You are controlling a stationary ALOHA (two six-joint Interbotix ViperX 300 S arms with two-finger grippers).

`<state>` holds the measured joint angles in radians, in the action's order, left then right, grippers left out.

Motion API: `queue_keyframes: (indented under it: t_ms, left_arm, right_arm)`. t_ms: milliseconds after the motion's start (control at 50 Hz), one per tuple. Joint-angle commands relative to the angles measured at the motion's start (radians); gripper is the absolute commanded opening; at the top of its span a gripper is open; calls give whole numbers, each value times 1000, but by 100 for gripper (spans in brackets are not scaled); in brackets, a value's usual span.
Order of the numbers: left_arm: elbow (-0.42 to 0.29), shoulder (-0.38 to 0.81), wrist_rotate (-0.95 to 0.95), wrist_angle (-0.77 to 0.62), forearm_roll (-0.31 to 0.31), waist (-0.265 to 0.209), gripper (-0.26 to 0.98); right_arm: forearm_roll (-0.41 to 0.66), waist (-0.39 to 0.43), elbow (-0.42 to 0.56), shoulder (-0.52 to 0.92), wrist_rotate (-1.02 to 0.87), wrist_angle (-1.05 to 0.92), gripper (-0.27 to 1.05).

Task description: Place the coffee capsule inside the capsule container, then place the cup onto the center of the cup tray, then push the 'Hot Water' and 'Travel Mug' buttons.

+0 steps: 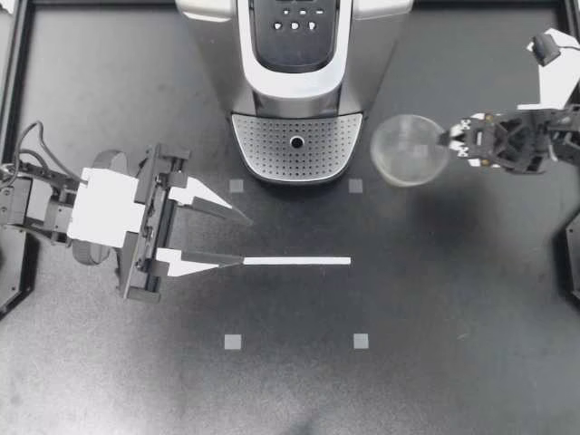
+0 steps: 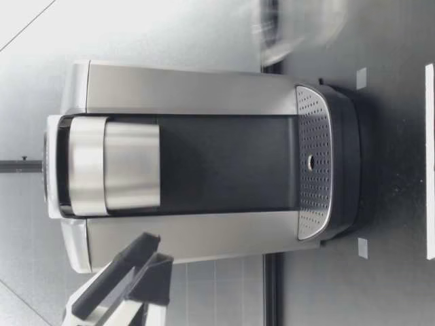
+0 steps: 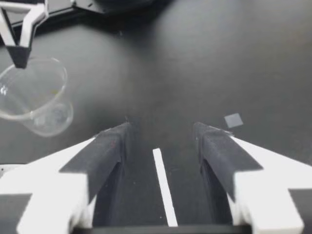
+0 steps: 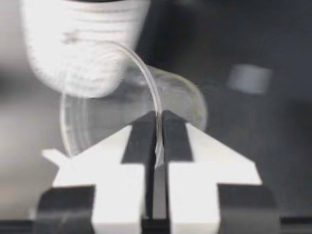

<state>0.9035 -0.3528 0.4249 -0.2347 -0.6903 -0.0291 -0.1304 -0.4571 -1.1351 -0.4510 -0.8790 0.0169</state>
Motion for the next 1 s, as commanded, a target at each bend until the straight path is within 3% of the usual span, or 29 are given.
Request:
queue_keyframes:
  t_ms: [0,320,660,980]
  left_arm:
    - [-15,-6,-2,-8,3,0,45]
    - [-20,-8,-3,-8,2,-2,45]
    - [-14,-11,0,-8,2,0,45]
    - [-12,-11,-2,-9,2,0,45]
  right_arm:
    - [-2,29,37,-3,-23,-48,11]
    - [3,112,114,101,-118,-212,10]
    - [51,112,241,273,-115,-221,9]
    - [57,91,304,368,-114,-259,9]
